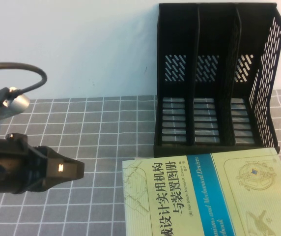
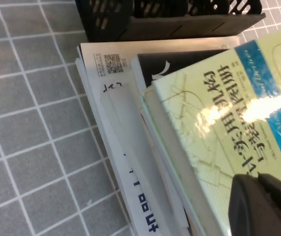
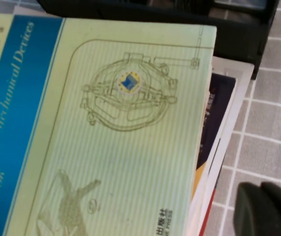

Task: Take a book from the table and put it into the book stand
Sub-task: Push book with right arm

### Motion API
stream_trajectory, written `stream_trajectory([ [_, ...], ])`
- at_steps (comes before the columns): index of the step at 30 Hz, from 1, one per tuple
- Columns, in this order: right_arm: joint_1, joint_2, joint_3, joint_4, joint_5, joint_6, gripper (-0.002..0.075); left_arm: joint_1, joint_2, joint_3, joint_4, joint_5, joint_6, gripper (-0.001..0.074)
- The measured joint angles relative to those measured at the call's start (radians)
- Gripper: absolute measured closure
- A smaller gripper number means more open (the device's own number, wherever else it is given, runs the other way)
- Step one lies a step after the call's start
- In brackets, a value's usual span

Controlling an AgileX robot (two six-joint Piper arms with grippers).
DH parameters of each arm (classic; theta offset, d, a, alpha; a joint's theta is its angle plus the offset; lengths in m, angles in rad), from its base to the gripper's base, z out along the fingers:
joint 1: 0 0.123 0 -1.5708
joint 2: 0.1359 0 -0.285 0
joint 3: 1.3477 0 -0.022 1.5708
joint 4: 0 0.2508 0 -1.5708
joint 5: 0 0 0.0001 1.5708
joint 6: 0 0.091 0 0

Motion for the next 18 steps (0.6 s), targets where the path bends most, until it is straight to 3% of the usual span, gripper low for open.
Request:
stream_trajectory([
  [3, 0.0, 0.012, 0.0, 0.003, -0.004, -0.006, 0.0729, 0.038, 0.032, 0.0, -0.023, 0.01, 0.014, 0.0737],
  [10, 0.0, 0.081, 0.0, 0.059, -0.011, -0.037, 0.0729, 0.287, 0.058, 0.0, -0.148, 0.079, 0.084, 0.0737],
  [18, 0.0, 0.158, 0.0, 0.205, -0.004, -0.166, 0.0729, 0.281, 0.058, 0.0, -0.082, 0.159, 0.116, 0.0737],
])
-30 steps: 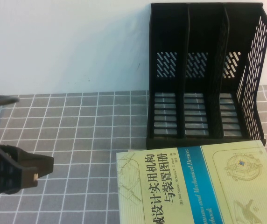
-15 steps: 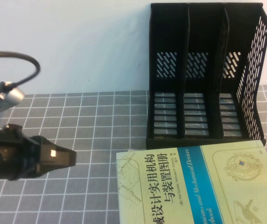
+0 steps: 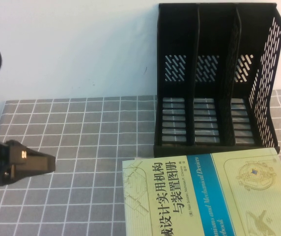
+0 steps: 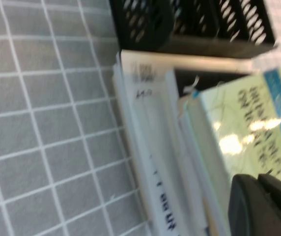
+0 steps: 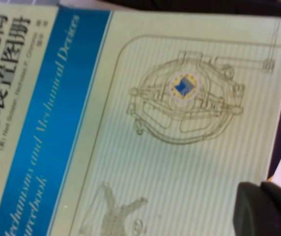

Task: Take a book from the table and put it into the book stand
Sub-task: Push book with right arm

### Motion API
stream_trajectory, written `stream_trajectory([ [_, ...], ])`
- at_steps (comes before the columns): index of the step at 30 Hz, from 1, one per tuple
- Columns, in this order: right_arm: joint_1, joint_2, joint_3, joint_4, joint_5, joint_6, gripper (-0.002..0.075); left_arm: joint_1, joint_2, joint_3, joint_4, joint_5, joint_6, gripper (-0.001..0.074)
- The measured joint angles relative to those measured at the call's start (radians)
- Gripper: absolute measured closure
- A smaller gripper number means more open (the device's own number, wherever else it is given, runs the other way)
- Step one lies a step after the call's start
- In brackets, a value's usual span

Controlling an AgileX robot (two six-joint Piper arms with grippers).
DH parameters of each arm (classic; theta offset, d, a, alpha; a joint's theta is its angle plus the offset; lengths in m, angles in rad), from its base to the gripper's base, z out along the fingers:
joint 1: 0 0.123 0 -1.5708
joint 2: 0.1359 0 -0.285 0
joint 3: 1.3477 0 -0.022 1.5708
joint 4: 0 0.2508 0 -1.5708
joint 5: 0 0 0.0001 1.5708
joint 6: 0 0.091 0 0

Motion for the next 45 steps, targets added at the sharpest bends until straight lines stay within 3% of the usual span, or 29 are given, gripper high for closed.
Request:
stream_trajectory([
  [7, 0.0, 0.051, 0.0, -0.031, 0.016, 0.006, 0.0729, -0.054, 0.0, 0.0, 0.101, -0.006, -0.064, 0.0737],
  [12, 0.0, 0.058, 0.0, -0.107, -0.005, 0.058, 0.0729, -0.055, 0.0, -0.001, 0.186, -0.044, -0.197, 0.0737],
  [20, 0.0, 0.06, 0.0, -0.138, -0.01, 0.096, 0.0729, -0.055, 0.0, -0.001, 0.228, -0.051, -0.246, 0.072],
  [28, 0.0, 0.115, 0.0, -0.064, 0.019, 0.053, 0.0729, -0.055, 0.0, -0.004, 0.266, -0.051, -0.273, 0.0654],
  [36, -0.002, 0.16, -0.004, 0.083, 0.046, -0.055, 0.0729, -0.055, 0.0, -0.004, 0.272, -0.051, -0.279, 0.0645],
  [45, -0.002, 0.16, -0.004, 0.133, 0.085, -0.08, 0.0729, -0.055, 0.0, -0.004, 0.275, -0.051, -0.288, 0.0645],
])
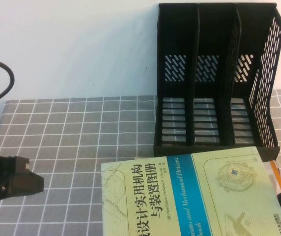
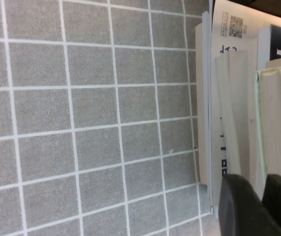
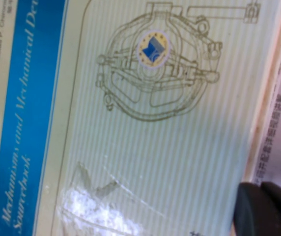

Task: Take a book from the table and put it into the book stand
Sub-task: Push book with right arm

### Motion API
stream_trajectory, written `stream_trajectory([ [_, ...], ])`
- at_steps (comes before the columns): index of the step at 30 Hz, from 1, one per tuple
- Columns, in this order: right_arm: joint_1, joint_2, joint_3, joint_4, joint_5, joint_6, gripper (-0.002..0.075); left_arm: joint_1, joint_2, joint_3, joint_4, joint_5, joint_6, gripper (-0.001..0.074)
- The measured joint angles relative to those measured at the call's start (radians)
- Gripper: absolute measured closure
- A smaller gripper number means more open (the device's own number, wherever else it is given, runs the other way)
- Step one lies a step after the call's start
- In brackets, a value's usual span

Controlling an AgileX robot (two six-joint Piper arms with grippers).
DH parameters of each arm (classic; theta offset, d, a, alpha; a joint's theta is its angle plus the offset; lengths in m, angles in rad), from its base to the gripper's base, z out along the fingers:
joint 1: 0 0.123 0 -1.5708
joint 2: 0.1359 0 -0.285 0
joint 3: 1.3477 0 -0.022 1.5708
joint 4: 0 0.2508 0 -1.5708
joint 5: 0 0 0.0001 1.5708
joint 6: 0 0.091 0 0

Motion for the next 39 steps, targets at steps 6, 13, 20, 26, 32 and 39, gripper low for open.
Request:
stream_trajectory([
  [6, 0.0, 0.0, 0.0, 0.004, 0.002, -0.005, 0.0729, 0.0, 0.022, 0.0, 0.001, 0.0, -0.002, 0.0645],
  [13, 0.0, 0.0, 0.0, 0.063, 0.004, -0.046, 0.0729, 0.0, 0.026, 0.0, 0.002, 0.0, -0.002, 0.0645],
  [20, 0.0, 0.041, 0.0, 0.138, 0.001, -0.098, 0.0729, 0.0, 0.027, 0.0, 0.002, 0.0, -0.002, 0.0645],
  [26, 0.0, 0.05, -0.007, 0.067, -0.087, -0.102, 0.0729, 0.0, 0.028, 0.0, 0.002, 0.0, -0.004, 0.0645],
  [32, 0.065, -0.007, -0.017, -0.031, -0.146, -0.098, 0.0728, 0.0, 0.028, 0.0, 0.007, 0.002, -0.006, 0.0645],
  [39, 0.269, -0.161, -0.019, -0.357, -0.241, 0.281, 0.0726, 0.0, 0.028, 0.0, 0.014, 0.002, -0.036, 0.0645],
])
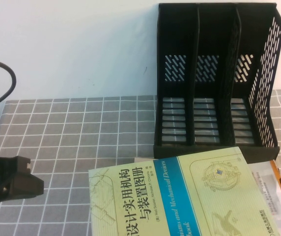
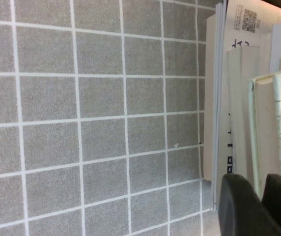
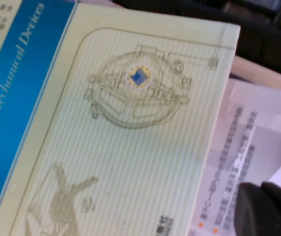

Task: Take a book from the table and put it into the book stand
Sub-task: Push book with right arm

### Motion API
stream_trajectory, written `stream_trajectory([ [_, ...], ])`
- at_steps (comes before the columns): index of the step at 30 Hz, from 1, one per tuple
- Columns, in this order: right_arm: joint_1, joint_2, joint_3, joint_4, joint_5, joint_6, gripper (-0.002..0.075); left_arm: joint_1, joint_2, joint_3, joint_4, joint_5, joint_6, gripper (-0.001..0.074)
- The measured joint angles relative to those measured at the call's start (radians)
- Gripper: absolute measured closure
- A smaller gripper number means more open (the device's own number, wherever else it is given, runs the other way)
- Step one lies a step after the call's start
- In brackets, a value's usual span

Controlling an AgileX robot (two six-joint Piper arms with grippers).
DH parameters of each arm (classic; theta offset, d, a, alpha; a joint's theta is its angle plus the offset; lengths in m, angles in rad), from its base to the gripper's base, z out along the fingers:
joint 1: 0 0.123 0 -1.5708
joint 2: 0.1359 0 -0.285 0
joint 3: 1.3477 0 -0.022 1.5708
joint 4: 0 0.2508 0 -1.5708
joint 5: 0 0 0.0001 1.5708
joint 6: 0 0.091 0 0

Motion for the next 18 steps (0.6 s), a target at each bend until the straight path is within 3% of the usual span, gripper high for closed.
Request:
stream_trajectory([
  [9, 0.085, 0.145, 0.0, -0.036, 0.037, 0.073, 0.0726, 0.0, 0.0, 0.01, 0.0, 0.023, -0.049, 0.0644],
  [18, 0.138, 0.169, 0.0, -0.027, 0.007, 0.075, 0.0725, -0.006, 0.0, 0.216, -0.185, 0.04, 0.045, 0.0631],
])
